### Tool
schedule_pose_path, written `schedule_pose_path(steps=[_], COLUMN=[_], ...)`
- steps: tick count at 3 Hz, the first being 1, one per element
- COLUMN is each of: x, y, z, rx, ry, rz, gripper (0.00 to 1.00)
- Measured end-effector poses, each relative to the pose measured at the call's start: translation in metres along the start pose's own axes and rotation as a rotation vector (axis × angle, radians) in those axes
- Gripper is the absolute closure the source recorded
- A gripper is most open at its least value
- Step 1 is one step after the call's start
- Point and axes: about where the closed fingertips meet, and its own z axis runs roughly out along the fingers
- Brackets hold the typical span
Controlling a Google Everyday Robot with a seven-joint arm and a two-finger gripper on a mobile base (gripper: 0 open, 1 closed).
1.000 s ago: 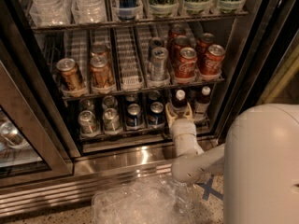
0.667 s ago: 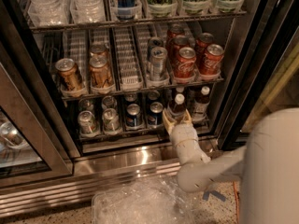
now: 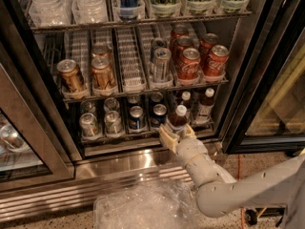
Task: Pick blue plastic bottle from bottom shelf of fridge
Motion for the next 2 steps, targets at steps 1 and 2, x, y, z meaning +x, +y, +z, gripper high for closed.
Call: schedule_pose_path(steps=[1, 2], x=[0.0087, 0.0071], y=[0.0138, 0.0198], z=[0.0061, 0.0062], rx=[-0.068, -0.089], ry=[0.004, -0.001], rz=[0.036, 0.037], gripper=[1.00, 1.00])
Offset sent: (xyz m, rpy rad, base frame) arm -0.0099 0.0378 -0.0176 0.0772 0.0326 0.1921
